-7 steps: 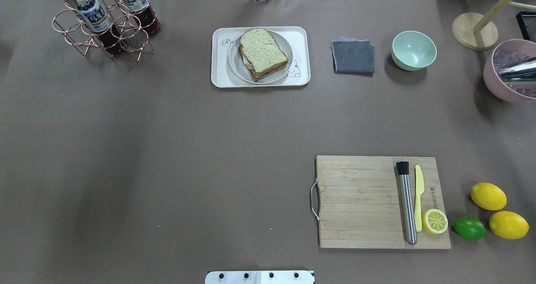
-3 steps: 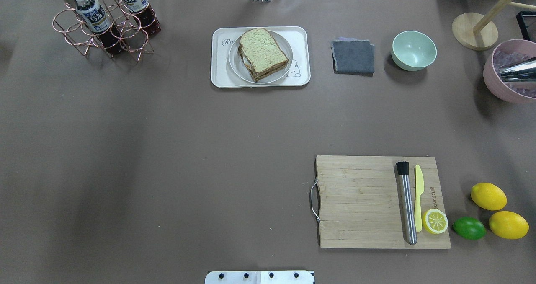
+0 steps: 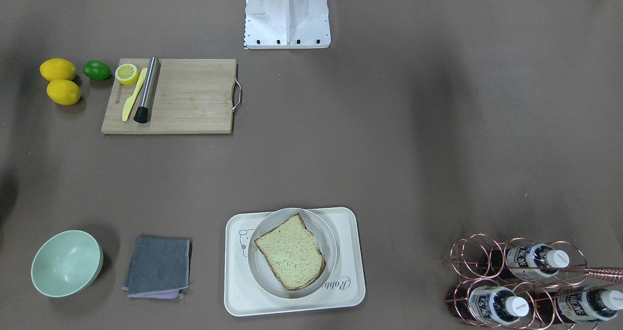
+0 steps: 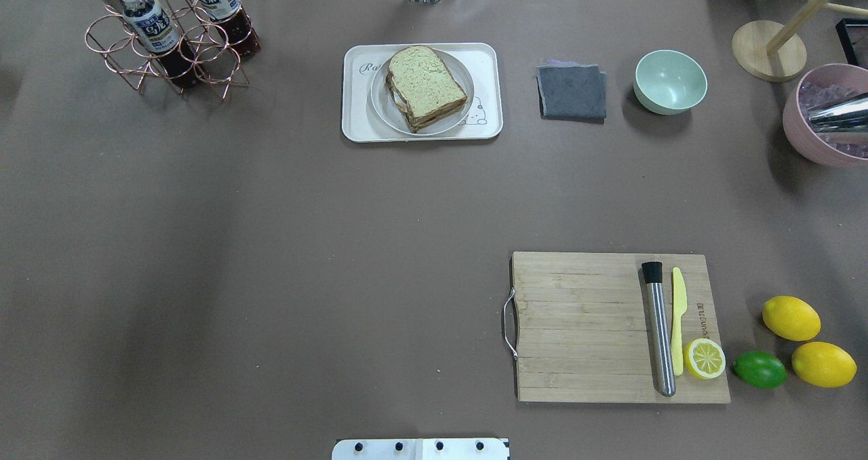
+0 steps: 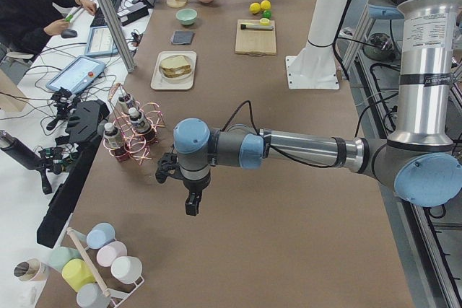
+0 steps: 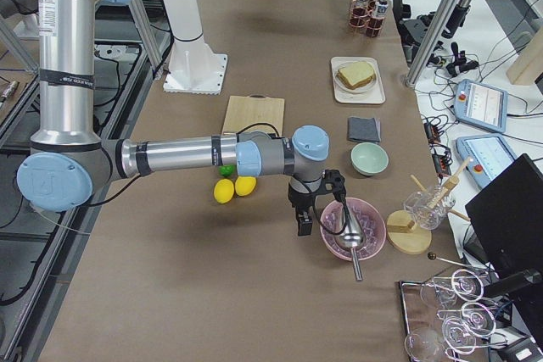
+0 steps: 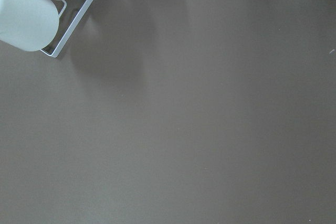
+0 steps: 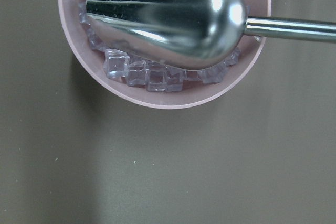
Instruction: Make sandwich and place on tray
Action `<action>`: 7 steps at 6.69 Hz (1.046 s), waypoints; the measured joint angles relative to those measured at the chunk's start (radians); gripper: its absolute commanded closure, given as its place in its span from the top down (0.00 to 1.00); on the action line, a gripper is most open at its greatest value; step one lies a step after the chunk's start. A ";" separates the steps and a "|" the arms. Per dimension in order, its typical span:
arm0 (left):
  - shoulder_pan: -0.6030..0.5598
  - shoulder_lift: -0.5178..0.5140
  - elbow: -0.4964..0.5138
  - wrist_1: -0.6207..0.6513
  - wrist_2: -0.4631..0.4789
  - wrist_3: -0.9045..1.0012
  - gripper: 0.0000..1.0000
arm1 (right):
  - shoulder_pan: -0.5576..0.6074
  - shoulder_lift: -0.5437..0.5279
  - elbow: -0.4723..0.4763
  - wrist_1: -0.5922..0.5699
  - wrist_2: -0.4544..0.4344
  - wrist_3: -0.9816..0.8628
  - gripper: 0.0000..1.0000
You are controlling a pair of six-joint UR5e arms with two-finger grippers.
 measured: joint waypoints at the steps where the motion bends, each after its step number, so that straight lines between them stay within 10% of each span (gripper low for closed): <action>1: -0.002 -0.002 0.002 0.000 -0.026 0.003 0.98 | 0.006 0.003 0.001 0.000 -0.001 0.000 1.00; 7: -0.005 -0.017 0.000 0.010 -0.039 -0.002 0.98 | 0.044 -0.003 0.001 -0.001 0.081 -0.001 1.00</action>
